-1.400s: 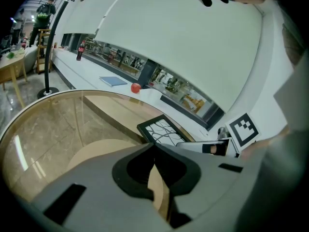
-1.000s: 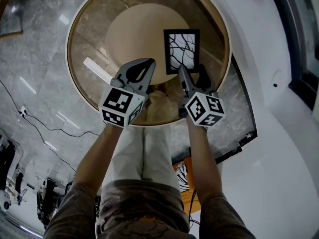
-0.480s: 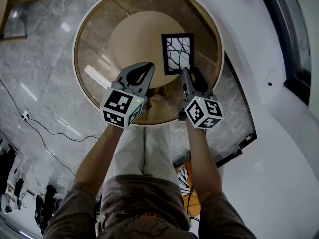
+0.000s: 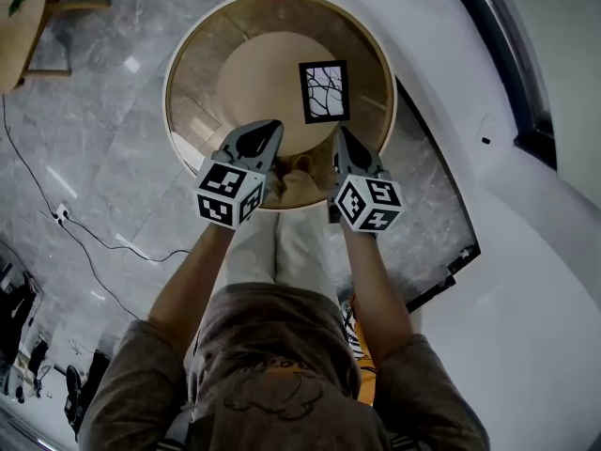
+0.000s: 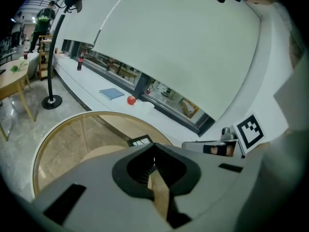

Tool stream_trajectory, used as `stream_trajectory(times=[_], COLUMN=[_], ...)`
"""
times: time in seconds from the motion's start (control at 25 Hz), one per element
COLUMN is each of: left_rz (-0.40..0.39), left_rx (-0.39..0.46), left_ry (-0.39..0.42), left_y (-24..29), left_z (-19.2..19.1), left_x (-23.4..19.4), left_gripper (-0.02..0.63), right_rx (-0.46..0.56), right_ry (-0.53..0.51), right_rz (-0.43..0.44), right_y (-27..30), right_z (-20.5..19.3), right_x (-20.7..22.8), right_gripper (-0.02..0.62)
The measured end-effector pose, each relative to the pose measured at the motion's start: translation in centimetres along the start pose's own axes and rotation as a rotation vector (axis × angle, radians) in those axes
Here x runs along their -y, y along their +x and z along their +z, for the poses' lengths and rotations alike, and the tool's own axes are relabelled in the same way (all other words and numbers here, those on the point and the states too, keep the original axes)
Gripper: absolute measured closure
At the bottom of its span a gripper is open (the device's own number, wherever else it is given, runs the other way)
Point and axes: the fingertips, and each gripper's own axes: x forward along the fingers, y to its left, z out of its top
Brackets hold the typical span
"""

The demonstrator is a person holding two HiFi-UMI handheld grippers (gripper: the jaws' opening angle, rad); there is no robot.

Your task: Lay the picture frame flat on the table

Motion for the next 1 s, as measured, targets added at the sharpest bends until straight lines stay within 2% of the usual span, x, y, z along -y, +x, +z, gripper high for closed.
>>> stream_trajectory(times=[0.56,1.0], left_rz=[0.002,-0.026], left_rx=[0.009,0.088], left_ry=[0.038,0.089], left_y=[-10.4,-17.1], left_z=[4.1,8.2], left_x=[8.1,14.8], left_gripper=[0.588,0.588], right_rx=[0.020,0.070], right_ry=[-0.041,-0.136], right_rz=[0.066,0.188], right_y=[-12.1,-20.0], right_z=[3.4,6.4], right_x=[-6.0,-11.4], right_gripper=[0.575,0.575])
